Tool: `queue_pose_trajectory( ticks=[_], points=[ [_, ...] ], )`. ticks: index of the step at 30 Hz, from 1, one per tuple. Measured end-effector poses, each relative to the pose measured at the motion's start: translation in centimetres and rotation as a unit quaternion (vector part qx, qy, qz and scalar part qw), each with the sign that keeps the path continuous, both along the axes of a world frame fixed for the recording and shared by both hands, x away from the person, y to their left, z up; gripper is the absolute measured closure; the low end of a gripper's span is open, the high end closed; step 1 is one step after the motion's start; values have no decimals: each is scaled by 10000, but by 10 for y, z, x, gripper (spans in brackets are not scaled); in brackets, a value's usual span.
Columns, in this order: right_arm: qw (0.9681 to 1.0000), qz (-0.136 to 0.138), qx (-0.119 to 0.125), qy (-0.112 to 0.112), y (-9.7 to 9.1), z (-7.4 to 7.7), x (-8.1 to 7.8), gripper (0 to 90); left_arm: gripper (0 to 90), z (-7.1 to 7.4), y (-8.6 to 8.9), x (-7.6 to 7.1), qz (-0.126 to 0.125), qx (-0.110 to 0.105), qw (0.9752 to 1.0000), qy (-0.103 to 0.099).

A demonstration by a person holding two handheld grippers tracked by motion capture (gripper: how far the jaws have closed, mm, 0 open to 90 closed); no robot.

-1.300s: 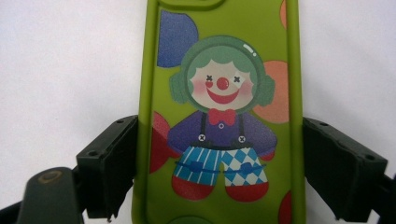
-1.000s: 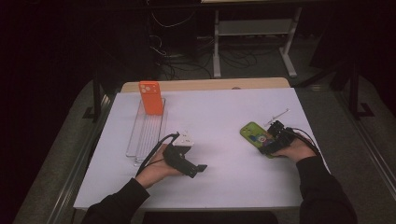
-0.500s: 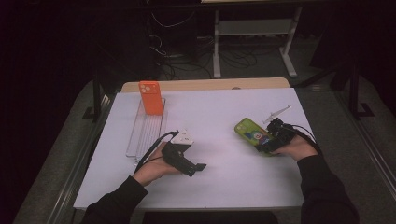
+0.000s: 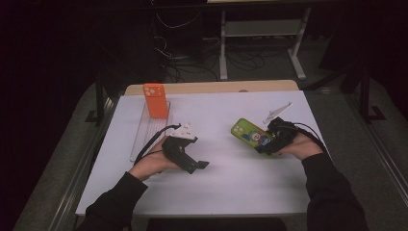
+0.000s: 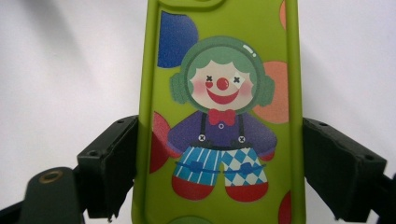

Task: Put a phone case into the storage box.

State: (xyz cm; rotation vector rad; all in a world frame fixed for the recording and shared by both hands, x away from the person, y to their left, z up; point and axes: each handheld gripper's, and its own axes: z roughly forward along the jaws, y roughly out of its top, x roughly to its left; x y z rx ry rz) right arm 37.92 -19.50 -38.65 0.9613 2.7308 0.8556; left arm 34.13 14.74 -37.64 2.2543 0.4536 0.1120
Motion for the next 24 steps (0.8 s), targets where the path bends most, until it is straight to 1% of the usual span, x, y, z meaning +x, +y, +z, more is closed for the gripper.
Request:
queue_pose_trajectory(
  ticks=[2, 3, 4, 7, 8, 9, 10, 11, 14, 15, 18, 19, 20, 23, 24],
  points=[
    [10000, 85, 19, -5, 4, 2, 1, 154, 0, 4, 1, 3, 13, -41, 10000, 1],
    [9999, 143, 31, 6, 6, 3, 2, 154, 0, 6, 3, 5, -55, 11, 10000, -37],
    [9998, 180, 40, 38, 8, 4, 1, 154, 0, 7, 2, 6, -25, -64, 10000, -1],
    [9992, 393, -55, -41, 14, 7, 3, 154, 0, 11, 0, 10, -76, -91, 9999, -27],
    [9991, 412, -64, -64, 16, 8, 3, 153, 0, 12, 0, 12, -126, -40, 9999, -63],
    [9987, 496, -80, -121, 17, 9, 4, 154, 0, 13, -2, 12, -100, -75, 9999, -30],
    [9984, 549, -61, -122, 20, 10, 4, 154, 0, 13, -3, 14, -158, -75, 9998, -59],
    [9981, 589, -79, -157, 22, 11, 5, 154, 0, 14, -4, 15, -185, -72, 9998, -57],
    [9968, 772, -130, -146, 29, 14, 6, 153, 0, 15, -7, 18, -273, -42, 9995, -137],
    [9962, 855, -102, -139, 31, 15, 6, 153, 0, 15, -8, 18, -267, -57, 9995, -129],
    [9940, 1084, -60, -105, 41, 16, 5, 154, 0, 15, -7, 20, -301, -28, 9993, -207],
    [9931, 1160, -52, -152, 43, 16, 5, 153, 0, 14, -7, 19, -302, -60, 9994, -182],
    [9923, 1233, -60, -122, 46, 16, 3, 153, 0, 14, -6, 19, -365, -14, 9991, -225],
    [9894, 1448, -101, -108, 54, 14, -2, 153, 0, 15, -4, 18, -445, -23, 9987, -262],
    [9878, 1550, -124, -103, 56, 13, -3, 154, 0, 15, -3, 17, -454, -26, 9986, -261]
  ],
)
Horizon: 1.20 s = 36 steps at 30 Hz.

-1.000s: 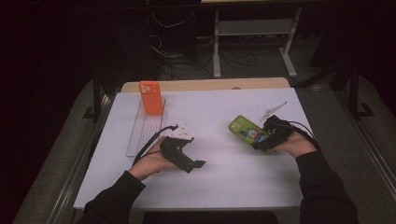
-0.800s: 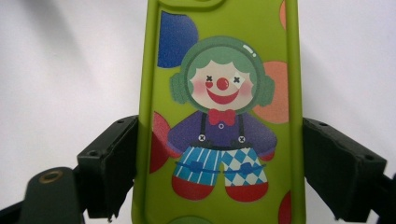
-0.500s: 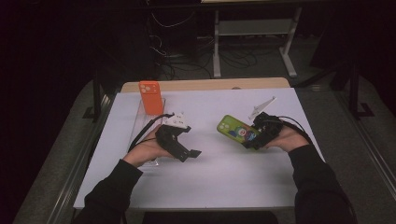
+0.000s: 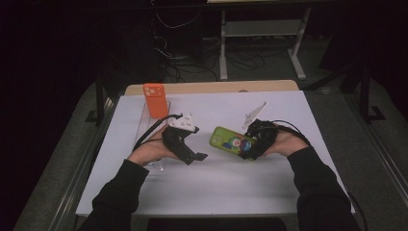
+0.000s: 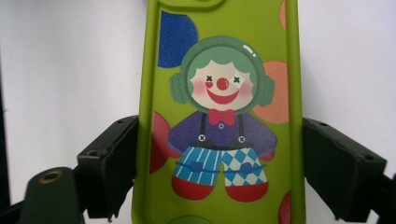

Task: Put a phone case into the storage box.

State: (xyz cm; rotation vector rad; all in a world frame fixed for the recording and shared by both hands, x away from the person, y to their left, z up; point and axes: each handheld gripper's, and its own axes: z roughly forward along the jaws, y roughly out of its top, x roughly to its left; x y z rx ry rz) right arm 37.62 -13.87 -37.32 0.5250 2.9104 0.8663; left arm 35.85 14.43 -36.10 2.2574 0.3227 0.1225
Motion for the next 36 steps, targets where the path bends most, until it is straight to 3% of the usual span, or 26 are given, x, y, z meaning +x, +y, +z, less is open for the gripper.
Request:
queue_pose_trajectory(
  ticks=[6, 10, 15, 19, 24, 27, 36],
  points=[
    [9990, 443, -113, 30, 17, -6, -8, 154, 0, 0, -1, -3, -281, 49, 9995, -124],
    [9972, 724, -168, 61, 28, -7, -14, 153, 0, -4, -4, -6, -508, 133, 9986, -100],
    [9945, 1017, -229, -8, 42, -5, -23, 153, 0, -8, -12, -12, -817, 416, 9958, -48],
    [9921, 1229, -242, -73, 51, -1, -29, 153, 0, -12, -19, -15, -1145, 645, 9912, -175],
    [9898, 1394, -266, -145, 59, 2, -35, 153, 0, -20, -25, -21, -1272, 821, 9885, -19],
    [9888, 1462, -259, -180, 61, 3, -37, 153, 32, -23, -28, -22, -1376, 942, 9860, -38],
    [9875, 1545, -257, -203, 63, 6, -40, 153, 115, -25, -31, -25, -1373, 942, 9860, 1]
  ],
)
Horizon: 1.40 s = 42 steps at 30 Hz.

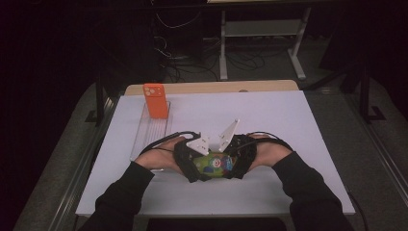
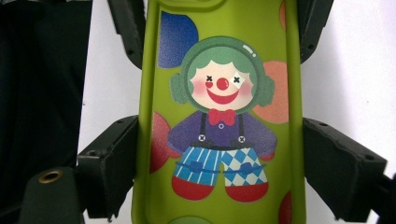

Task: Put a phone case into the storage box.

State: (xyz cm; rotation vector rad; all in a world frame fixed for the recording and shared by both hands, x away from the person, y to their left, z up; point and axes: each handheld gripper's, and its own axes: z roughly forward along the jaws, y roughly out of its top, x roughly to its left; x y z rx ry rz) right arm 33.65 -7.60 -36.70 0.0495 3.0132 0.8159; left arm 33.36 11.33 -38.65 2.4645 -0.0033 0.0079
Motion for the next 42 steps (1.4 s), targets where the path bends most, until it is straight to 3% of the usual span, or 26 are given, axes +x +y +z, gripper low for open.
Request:
queue_pose_trajectory(
  ticks=[11, 15, 23, 26, 31, 38, 42],
  points=[
    [10000, 36, -22, 87, 0, -1, 0, 150, 156, -1, -1, 2, -111, 94, 9998, 127],
    [9998, 8, 82, 176, -2, -3, 0, 143, 158, 0, 0, 1, -108, 77, 9998, 145],
    [9986, -355, 358, 187, -15, -2, 3, 71, 160, 3, 5, 4, 57, 76, 9999, 57],
    [9966, -662, 421, 240, -23, -1, 4, 50, 160, 4, 7, 6, 110, 145, 9998, -15],
    [9927, -1028, 615, 157, -38, 0, 8, 21, 160, 1, 10, 6, 387, 57, 9992, 103],
    [9883, -1297, 800, 18, -55, -1, 11, 12, 161, 1, 14, 7, 684, 33, 9976, 72],
    [9829, -1624, 868, 68, -65, -7, 10, 12, 160, 0, 17, 10, 919, 56, 9957, 105]
  ],
)
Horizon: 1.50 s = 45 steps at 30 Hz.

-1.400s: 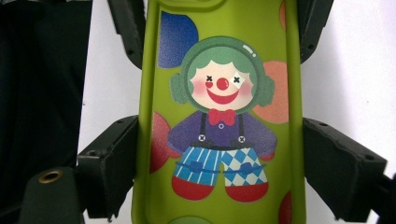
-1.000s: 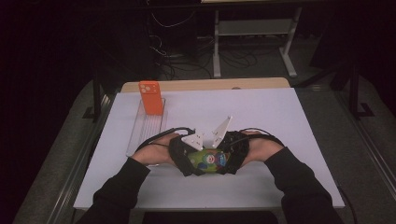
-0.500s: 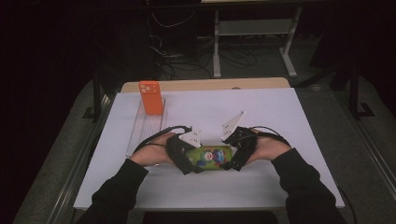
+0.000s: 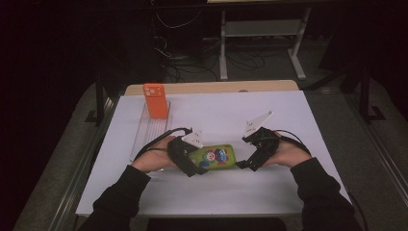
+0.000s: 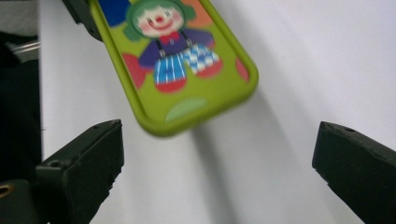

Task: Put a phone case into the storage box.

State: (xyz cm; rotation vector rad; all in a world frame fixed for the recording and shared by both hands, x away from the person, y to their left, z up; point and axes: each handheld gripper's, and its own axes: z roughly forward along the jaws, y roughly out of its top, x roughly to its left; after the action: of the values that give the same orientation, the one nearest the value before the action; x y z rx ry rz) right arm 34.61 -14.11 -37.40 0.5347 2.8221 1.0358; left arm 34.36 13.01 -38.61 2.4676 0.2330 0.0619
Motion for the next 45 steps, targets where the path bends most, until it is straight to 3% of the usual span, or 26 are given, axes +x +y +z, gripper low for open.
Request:
queue_pose_trajectory(
  ticks=[3, 7, 8, 9, 10, 11, 12, 13, 14, 17, 25, 28, 34, 38, 45],
  points=[
    [9995, -283, 68, 80, -5, -7, -2, 12, 160, -1, -1, 1, 297, 6, 9995, 62],
    [9968, -768, 76, 217, -9, -17, -6, 2, 160, -2, 0, 4, 560, 37, 9984, 72],
    [9950, -924, 144, 355, -10, -19, -8, 2, 160, -3, 0, 4, 668, 51, 9977, 78],
    [9939, -1016, 167, 395, -11, -22, -9, 2, 160, -3, 0, 5, 700, 154, 9974, 17],
    [9929, -1097, 207, 401, -12, -24, -10, 0, 160, -2, 1, 7, 696, 307, 9971, -35],
    [9914, -1213, 249, 423, -14, -26, -10, 0, 160, -3, 0, 7, 780, 297, 9965, -51],
    [9905, -1293, 246, 411, -15, -28, -11, 0, 160, -5, -2, 6, 1004, 116, 9949, 8],
    [9900, -1331, 257, 387, -16, -30, -12, 0, 160, -4, 0, 8, 954, 280, 9950, -30],
    [9885, -1426, 264, 429, -16, -31, -14, 0, 160, -6, -3, 7, 1153, 126, 9932, 41],
    [9844, -1703, 329, 306, -17, -35, -19, 0, 160, -6, -4, 8, 1247, 283, 9918, 9],
    [9787, -1972, 526, 232, -17, -44, -31, 0, 160, -7, -5, 8, 1478, 228, 9888, 27],
    [9761, -2035, 692, 321, -16, -47, -31, 0, 160, -5, -4, 9, 1506, 206, 9884, 36],
    [9721, -2187, 842, 120, -13, -48, -32, 0, 160, -4, -3, 9, 1554, 180, 9877, 72],
    [9713, -2230, 815, -124, -10, -49, -32, 0, 160, -5, -3, 10, 1549, 196, 9877, 83],
    [9752, -2057, 522, -631, -2, -50, -36, 0, 160, -4, -2, 10, 1564, 173, 9874, 147]
  ],
)
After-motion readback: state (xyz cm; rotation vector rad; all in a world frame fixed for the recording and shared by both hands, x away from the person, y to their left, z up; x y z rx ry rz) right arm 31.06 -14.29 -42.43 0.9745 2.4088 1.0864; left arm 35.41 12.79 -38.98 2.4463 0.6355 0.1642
